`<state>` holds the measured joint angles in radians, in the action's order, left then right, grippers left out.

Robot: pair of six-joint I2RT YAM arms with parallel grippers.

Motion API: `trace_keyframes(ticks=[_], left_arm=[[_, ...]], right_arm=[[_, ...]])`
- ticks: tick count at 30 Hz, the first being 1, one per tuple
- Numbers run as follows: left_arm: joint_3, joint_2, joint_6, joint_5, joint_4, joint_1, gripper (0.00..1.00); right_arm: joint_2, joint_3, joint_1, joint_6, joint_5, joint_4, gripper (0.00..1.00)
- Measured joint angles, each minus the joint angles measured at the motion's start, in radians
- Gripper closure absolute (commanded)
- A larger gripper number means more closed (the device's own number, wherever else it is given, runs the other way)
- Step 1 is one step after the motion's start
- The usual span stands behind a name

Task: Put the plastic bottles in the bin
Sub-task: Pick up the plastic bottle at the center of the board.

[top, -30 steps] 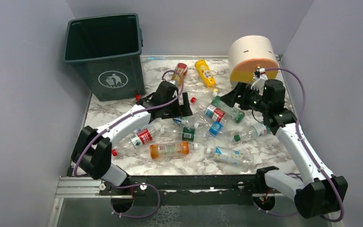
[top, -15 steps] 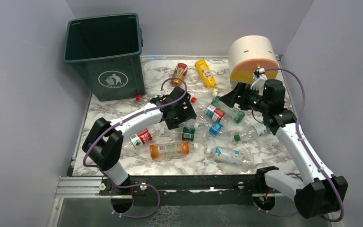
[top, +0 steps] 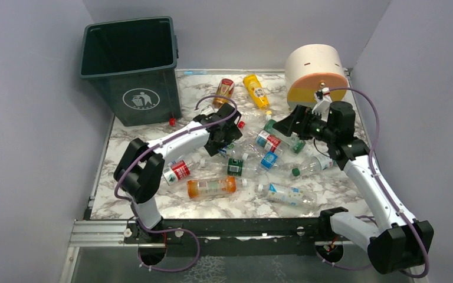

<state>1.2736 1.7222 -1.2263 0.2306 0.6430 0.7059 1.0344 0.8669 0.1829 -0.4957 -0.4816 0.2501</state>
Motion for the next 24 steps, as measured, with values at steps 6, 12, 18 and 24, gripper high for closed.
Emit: trace_keyframes(ticks=[6, 12, 18, 24], left_arm=[[0.041, 0.081, -0.006, 0.009, 0.014, -0.013, 0.01], [0.040, 0.094, -0.012, 0.011, 0.033, -0.019, 0.04], [0.024, 0.092, -0.025, 0.014, 0.019, -0.019, 0.18], [0.002, 0.081, -0.035, 0.017, 0.014, -0.019, 0.28]], right_arm=[[-0.018, -0.010, 0.000, -0.009, -0.008, -0.006, 0.00], [-0.024, -0.023, 0.000, -0.014, -0.011, -0.015, 0.00], [-0.025, -0.039, 0.000, -0.025, -0.014, -0.023, 0.00], [-0.025, -0.056, 0.000, -0.029, -0.022, -0.026, 0.00]])
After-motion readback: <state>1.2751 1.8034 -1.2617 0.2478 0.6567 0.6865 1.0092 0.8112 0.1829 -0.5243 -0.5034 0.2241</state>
